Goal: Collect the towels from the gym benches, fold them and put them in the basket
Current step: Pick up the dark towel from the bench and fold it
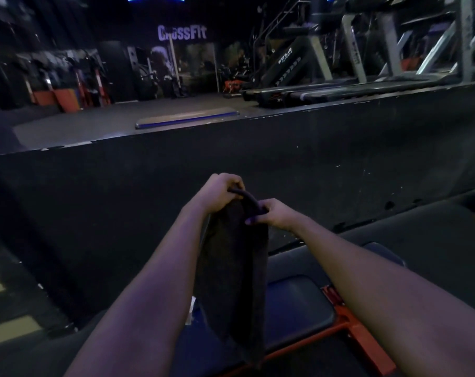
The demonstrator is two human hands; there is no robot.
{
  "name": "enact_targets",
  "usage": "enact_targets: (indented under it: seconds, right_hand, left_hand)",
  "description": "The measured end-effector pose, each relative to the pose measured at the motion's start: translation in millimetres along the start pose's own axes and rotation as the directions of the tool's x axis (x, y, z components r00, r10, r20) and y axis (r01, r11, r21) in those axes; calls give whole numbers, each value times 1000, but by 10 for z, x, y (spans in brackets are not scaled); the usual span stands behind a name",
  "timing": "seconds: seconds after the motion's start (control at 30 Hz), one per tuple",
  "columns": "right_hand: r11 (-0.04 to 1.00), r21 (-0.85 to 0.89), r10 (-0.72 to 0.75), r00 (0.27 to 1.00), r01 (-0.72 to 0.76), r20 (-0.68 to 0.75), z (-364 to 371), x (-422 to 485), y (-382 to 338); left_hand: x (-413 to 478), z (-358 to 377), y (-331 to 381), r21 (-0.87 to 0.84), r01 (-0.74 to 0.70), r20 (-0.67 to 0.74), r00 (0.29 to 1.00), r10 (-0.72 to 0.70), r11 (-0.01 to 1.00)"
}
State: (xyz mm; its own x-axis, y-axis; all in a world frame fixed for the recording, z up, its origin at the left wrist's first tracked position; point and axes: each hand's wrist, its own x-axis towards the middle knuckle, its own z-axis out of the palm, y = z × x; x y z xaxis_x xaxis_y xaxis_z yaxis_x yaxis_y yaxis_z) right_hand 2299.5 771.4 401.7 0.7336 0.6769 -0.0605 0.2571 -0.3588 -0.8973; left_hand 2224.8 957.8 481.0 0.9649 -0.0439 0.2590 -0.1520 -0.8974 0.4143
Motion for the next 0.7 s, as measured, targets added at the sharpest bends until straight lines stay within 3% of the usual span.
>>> enact_targets:
  seconds: [0.13, 0.2, 0.27, 0.33, 0.47, 0.57, 0.63, 0.7]
  right_hand:
    - [989, -132, 66, 998, -66, 0, 112, 71, -3]
    - [976, -199, 103, 994, -92, 46, 159, 104, 24]
    - [957, -270, 138, 986, -108, 95, 212, 123, 93]
    - [928, -334, 192, 980, -162, 57, 252, 136, 212]
    - [868, -371, 263, 939, -330, -220, 242, 107, 443]
    - [833, -304, 273, 822, -462, -500, 198, 53, 478]
    - [841, -188, 237, 659, -506, -714, 188, 44, 429]
    - [911, -27, 198, 493, -411, -847, 169, 29, 331]
  left_hand:
    - [-122, -200, -220, 45, 50, -185, 982, -41, 998]
    - [-191, -267, -344, 54, 111, -342, 936, -86, 992]
    - [-270, -339, -441, 22, 194, -528, 835, -153, 981]
    - [-349, -426, -514, -26, 281, -687, 692, -221, 959]
    - [-476, -597, -647, -110, 480, -846, 415, -335, 870]
    - [-565, -662, -759, -199, 558, -875, 269, -402, 806]
    - [-610, -660, -839, -201, 595, -880, 238, -410, 778]
    - [-646, -619, -896, -192, 621, -888, 220, -404, 760]
